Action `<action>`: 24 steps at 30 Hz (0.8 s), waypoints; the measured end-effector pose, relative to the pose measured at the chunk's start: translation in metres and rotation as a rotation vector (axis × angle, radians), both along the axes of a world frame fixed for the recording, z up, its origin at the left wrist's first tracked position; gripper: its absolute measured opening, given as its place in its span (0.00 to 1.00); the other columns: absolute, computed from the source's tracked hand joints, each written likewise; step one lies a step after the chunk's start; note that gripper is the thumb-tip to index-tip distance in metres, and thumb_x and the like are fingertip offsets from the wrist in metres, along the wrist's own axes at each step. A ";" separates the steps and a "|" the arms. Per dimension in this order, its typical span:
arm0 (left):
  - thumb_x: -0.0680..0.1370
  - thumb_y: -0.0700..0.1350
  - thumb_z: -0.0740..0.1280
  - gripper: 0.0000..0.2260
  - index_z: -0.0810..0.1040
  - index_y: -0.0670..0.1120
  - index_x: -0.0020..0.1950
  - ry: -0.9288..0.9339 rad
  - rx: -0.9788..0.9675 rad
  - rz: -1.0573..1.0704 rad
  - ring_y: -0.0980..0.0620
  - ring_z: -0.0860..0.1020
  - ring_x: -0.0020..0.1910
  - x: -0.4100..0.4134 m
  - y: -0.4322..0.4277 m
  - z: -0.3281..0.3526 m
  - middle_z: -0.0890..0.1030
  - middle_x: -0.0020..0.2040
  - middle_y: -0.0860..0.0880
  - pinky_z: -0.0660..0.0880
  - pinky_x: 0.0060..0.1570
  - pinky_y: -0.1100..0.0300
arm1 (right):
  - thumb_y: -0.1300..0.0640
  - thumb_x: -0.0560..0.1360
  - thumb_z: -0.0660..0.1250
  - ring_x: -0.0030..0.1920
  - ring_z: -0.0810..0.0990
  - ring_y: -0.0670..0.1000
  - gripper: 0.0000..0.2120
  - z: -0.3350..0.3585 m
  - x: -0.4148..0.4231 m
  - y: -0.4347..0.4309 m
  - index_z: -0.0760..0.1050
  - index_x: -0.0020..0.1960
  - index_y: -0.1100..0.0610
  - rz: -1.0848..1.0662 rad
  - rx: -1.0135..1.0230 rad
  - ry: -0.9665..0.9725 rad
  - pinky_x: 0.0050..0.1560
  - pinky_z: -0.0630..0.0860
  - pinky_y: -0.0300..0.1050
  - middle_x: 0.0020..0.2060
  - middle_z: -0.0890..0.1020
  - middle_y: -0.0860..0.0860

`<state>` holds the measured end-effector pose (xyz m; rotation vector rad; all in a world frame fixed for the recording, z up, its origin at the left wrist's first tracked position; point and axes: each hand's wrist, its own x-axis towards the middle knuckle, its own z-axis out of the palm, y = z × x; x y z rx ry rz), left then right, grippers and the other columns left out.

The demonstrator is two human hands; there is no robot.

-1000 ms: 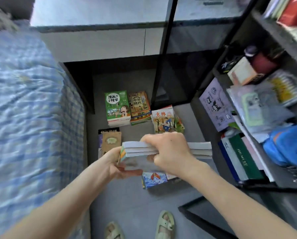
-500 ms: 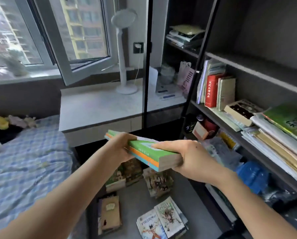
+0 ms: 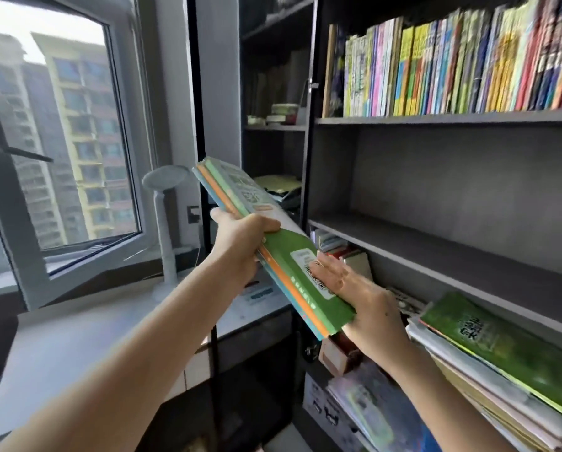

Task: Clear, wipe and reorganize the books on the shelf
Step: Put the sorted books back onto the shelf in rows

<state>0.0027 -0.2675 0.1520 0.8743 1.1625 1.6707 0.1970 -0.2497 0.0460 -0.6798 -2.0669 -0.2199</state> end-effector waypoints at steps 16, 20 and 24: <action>0.72 0.32 0.70 0.22 0.62 0.45 0.57 0.195 0.281 -0.318 0.48 0.81 0.52 0.098 0.150 0.009 0.78 0.56 0.46 0.81 0.48 0.48 | 0.61 0.69 0.72 0.65 0.74 0.60 0.48 -0.023 0.076 0.134 0.48 0.77 0.38 -0.449 0.195 0.036 0.40 0.82 0.49 0.77 0.51 0.41; 0.73 0.31 0.70 0.21 0.62 0.45 0.55 0.228 0.332 -0.355 0.49 0.81 0.52 0.102 0.181 0.018 0.78 0.55 0.47 0.82 0.47 0.51 | 0.69 0.54 0.82 0.65 0.74 0.60 0.65 -0.017 0.074 0.164 0.47 0.77 0.40 -0.533 0.111 0.001 0.37 0.81 0.46 0.78 0.50 0.43; 0.73 0.32 0.70 0.20 0.62 0.46 0.54 0.254 0.371 -0.403 0.51 0.81 0.51 0.092 0.221 0.023 0.79 0.54 0.48 0.82 0.46 0.53 | 0.68 0.54 0.81 0.65 0.73 0.62 0.65 -0.013 0.062 0.204 0.47 0.77 0.40 -0.539 0.097 -0.006 0.39 0.82 0.50 0.78 0.50 0.45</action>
